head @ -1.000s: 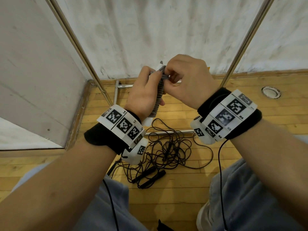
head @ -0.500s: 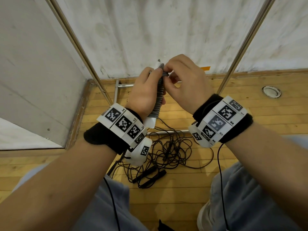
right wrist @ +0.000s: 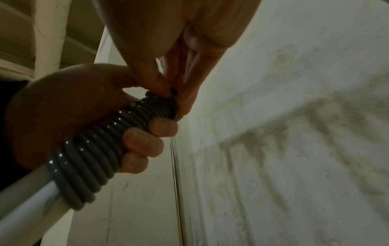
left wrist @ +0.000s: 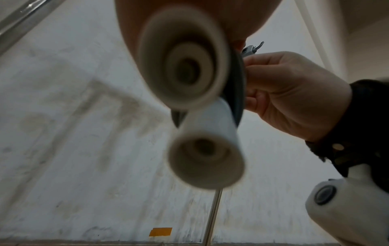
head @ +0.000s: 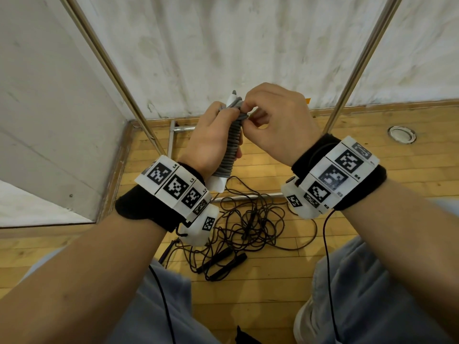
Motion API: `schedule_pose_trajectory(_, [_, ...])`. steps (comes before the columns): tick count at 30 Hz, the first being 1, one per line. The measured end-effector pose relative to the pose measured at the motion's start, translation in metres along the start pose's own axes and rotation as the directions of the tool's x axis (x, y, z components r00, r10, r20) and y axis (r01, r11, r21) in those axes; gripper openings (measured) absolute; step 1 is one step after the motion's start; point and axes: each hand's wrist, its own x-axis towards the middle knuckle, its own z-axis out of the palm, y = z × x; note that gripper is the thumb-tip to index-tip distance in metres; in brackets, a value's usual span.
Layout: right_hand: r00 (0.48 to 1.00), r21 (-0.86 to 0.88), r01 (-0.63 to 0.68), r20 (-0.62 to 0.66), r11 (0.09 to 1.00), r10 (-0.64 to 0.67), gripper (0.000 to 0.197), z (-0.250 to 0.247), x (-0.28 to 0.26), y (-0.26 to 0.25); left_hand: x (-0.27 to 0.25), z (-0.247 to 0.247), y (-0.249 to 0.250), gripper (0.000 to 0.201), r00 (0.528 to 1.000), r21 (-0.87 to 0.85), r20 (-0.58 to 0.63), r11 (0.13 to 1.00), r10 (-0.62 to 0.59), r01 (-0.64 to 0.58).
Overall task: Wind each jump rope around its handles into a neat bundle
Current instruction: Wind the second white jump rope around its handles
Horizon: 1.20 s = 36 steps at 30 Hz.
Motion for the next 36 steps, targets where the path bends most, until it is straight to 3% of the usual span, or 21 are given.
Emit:
schedule_pose_trajectory(6, [0.999, 0.119, -0.051, 0.013, 0.992, 0.050, 0.008, 0.001, 0.002, 0.006, 0.003, -0.007, -0.003, 0.035, 0.999, -0.006, 0.030, 1.000, -0.030, 0.030])
schedule_pose_trajectory(10, [0.996, 0.035, -0.050, 0.078, 0.998, 0.047, 0.013, 0.002, -0.001, 0.007, 0.001, -0.009, -0.003, 0.038, 0.998, -0.050, 0.052, 0.998, -0.024, 0.027])
schedule_pose_trajectory(13, [0.998, -0.026, -0.032, 0.053, 0.999, 0.033, 0.017, 0.001, -0.001, 0.003, 0.001, -0.008, -0.001, 0.042, 0.998, -0.094, 0.068, 0.996, 0.010, -0.004])
schedule_pose_trajectory(22, [0.997, 0.019, -0.080, -0.014, 0.997, 0.080, 0.016, 0.002, -0.003, -0.001, -0.001, -0.005, 0.005, 0.023, 0.997, -0.084, 0.010, 0.994, 0.072, -0.071])
schedule_pose_trajectory(27, [0.977, 0.208, -0.205, -0.018, 0.956, 0.214, 0.014, 0.005, -0.001, 0.001, 0.000, -0.007, 0.005, 0.013, 0.991, 0.041, -0.032, 0.991, 0.129, -0.127])
schedule_pose_trajectory(34, [0.998, 0.072, -0.070, 0.011, 0.995, 0.070, 0.015, -0.003, 0.002, 0.002, 0.000, -0.015, 0.006, 0.025, 0.996, -0.055, 0.053, 0.997, 0.065, -0.062])
schedule_pose_trajectory(36, [0.996, 0.089, -0.085, 0.041, 0.992, 0.081, 0.015, -0.005, 0.002, 0.000, 0.001, -0.016, 0.005, 0.030, 0.995, -0.057, 0.089, 0.998, 0.047, -0.042])
